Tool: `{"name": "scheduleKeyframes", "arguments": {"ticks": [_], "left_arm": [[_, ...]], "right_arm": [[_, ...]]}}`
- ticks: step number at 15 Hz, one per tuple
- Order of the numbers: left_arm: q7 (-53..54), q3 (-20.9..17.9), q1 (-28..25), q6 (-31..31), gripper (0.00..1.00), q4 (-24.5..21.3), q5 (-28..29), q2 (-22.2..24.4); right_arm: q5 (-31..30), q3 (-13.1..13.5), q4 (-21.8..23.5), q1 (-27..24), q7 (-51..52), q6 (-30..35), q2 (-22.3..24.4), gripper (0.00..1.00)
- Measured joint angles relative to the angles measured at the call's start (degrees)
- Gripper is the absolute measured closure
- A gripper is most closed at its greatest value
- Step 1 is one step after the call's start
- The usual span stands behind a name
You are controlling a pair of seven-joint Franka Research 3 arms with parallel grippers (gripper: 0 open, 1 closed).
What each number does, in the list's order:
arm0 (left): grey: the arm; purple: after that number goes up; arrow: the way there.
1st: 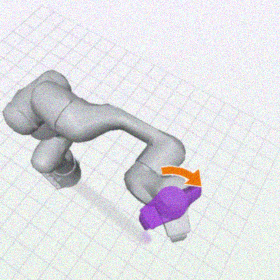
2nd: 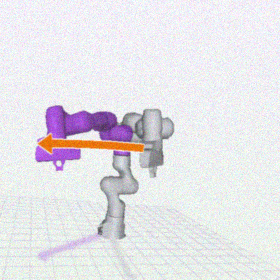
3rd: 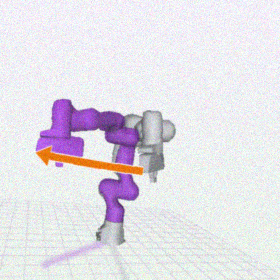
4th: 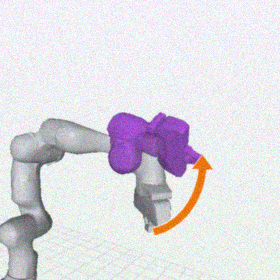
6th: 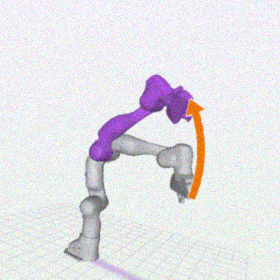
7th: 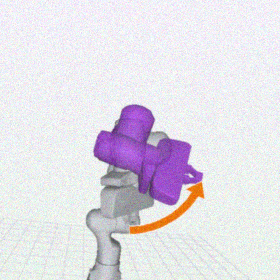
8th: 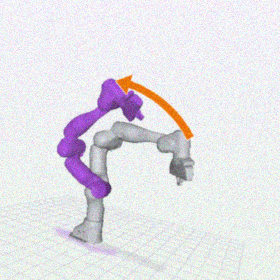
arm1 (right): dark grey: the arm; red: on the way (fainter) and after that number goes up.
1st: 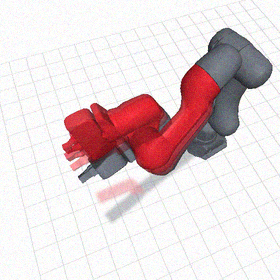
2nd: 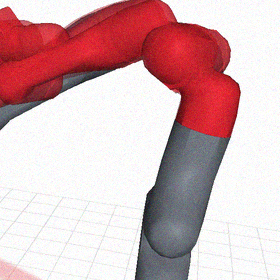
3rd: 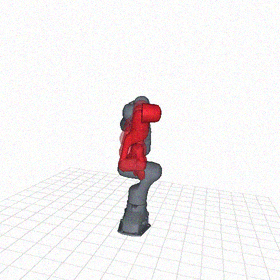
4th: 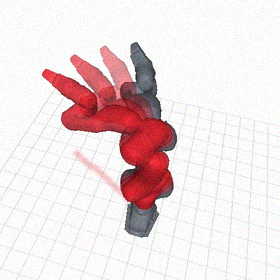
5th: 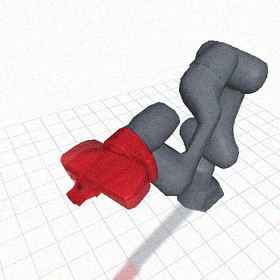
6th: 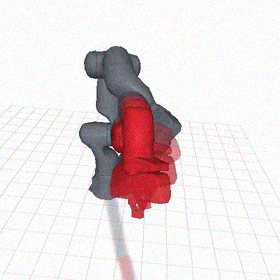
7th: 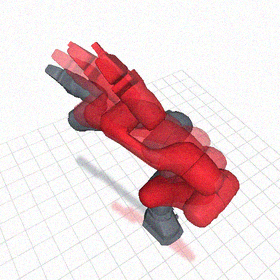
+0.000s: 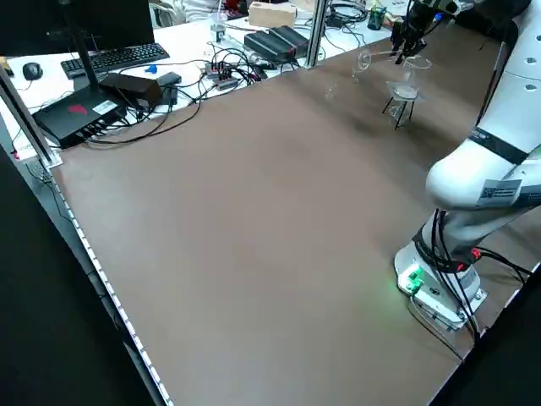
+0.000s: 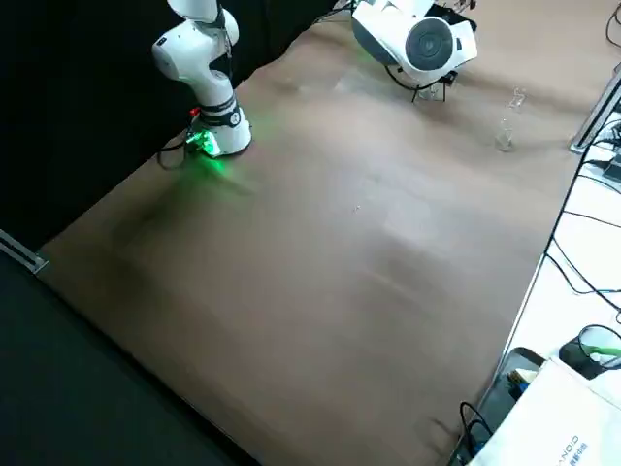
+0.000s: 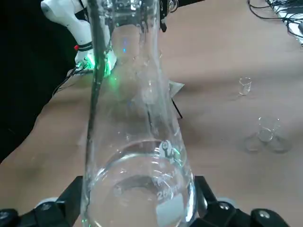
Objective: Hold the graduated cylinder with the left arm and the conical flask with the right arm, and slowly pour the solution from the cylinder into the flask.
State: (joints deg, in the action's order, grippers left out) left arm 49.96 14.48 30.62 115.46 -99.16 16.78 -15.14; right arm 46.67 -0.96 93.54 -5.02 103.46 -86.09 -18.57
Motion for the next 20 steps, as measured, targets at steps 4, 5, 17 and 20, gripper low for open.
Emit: {"name": "scheduleKeyframes", "arguments": {"ticks": [4,5,17,20], "left_arm": [[0.0,0.0,0.2,0.0,0.66,0.0,1.4,0.0],[0.0,0.0,0.2,0.0,0.66,0.0,1.7,0.0],[0.0,0.0,0.9,-0.1,0.66,0.1,2.4,0.0],[0.0,0.0,1.1,-0.2,0.66,0.1,2.4,0.0]], "right_arm": [[-1.1,0.0,0.1,1.6,-0.1,-1.0,0.3,0.04],[-1.2,0.0,0.1,2.0,-0.2,-1.1,0.3,0.04],[-3.1,0.1,0.9,5.1,-1.1,-3.2,1.8,0.04],[-3.9,0.1,1.0,6.2,-3.1,-3.9,1.9,0.04]]}}
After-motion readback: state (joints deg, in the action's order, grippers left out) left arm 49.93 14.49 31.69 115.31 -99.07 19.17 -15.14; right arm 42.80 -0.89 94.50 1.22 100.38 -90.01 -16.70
